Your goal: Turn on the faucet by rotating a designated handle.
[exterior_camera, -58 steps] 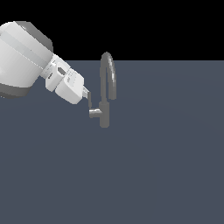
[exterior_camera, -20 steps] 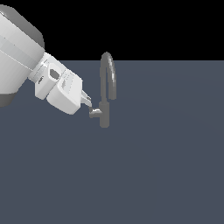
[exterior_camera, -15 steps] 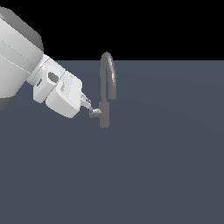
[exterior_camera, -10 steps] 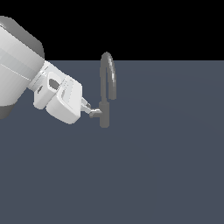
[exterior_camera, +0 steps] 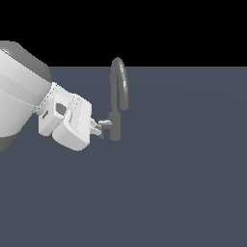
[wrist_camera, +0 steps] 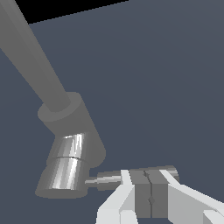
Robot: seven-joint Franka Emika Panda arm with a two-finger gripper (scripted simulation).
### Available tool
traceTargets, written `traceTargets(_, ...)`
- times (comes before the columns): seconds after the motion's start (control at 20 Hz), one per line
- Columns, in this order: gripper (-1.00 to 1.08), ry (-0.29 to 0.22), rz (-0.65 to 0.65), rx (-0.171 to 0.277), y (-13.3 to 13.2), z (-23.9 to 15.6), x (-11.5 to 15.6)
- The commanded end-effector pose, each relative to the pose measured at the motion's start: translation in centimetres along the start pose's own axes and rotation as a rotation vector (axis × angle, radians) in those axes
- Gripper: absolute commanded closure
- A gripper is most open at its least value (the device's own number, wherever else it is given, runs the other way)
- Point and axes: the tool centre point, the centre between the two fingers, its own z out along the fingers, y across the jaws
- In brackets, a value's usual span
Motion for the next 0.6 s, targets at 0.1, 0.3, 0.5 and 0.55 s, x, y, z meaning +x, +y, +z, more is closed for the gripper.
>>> traceTargets(0.1,1.08,0.004,-0.001,-0.008,0.3,1.2,-0.8)
traceTargets(0.3,1.08,0.008,0.0,-0.014,0.5,2.3,-1.6)
traceTargets(0.5,1.08,0.011,0.0,-0.02,0.7,3.4,-2.4)
traceTargets(0.55,1.08,0.012,0.0,-0.021,0.7,3.7,-2.6)
